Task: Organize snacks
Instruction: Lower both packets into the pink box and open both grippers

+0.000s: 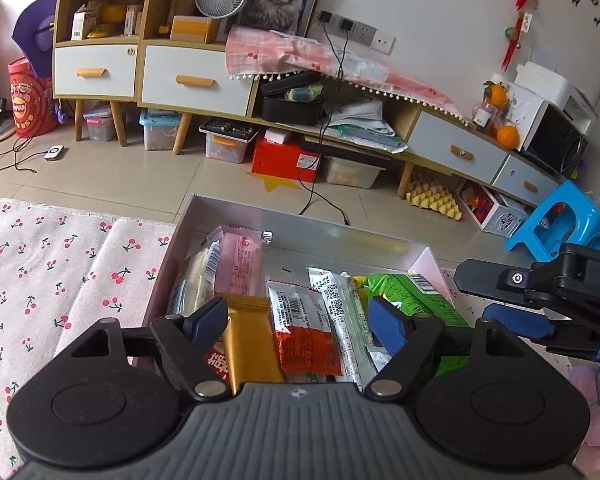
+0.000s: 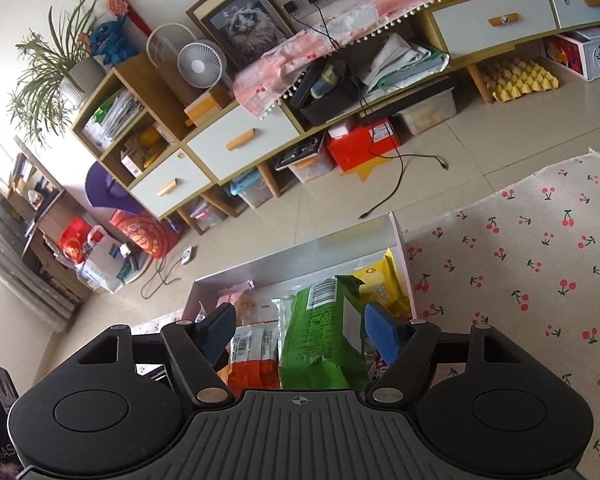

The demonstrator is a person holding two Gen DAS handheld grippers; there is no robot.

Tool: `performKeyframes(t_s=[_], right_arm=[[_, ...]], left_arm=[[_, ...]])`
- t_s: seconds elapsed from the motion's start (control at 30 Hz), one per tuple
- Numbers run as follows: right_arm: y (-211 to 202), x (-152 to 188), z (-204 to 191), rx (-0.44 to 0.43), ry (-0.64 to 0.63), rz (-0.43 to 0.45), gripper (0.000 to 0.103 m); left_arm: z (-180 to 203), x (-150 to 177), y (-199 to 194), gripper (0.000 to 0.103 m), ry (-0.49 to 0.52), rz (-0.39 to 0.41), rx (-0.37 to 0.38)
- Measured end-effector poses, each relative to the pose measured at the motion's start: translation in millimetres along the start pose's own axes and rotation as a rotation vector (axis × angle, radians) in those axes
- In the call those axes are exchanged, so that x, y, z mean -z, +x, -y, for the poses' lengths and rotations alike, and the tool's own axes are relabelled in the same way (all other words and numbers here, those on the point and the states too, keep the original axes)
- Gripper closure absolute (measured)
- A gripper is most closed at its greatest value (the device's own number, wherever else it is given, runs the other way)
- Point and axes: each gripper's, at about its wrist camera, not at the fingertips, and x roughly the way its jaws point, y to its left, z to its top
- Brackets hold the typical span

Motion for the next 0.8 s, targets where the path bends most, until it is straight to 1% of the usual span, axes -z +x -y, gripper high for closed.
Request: performKeyframes(t_s=[0.17,0.23,0.4,0.5,0.6,0.8], right_arm=[[-17,-1,-2,0.022,-0.013,0.004,0.023],[-25,-2,-3,0.033,-0.01,0.009,0.019],[-43,-1,-7,0.063,-0.028,-0.002,0.016],[-55,3,-12,0.081,-0.058,-0.001,0.011],[-67,10,-14,0.092,-0.079,-0.008,0.011],[-84,24,-21,0.123,-0.119,-0.037,0.01]], left_arm=[[7,-2,-12,0.02,0.01,0.0,-0.008],[9,-1,-17,0.015,0.02,-0.006,-0.01],[13,2,-30,0.006,0.043,-0.023,-0.024],[14,6,-38,0.004,0.052,-0.044,-0.022],[15,11,-46,0.001,0.073,-0.056,-0.037],[19,22,-63,0.001,0.109,-0.086,-0.055]])
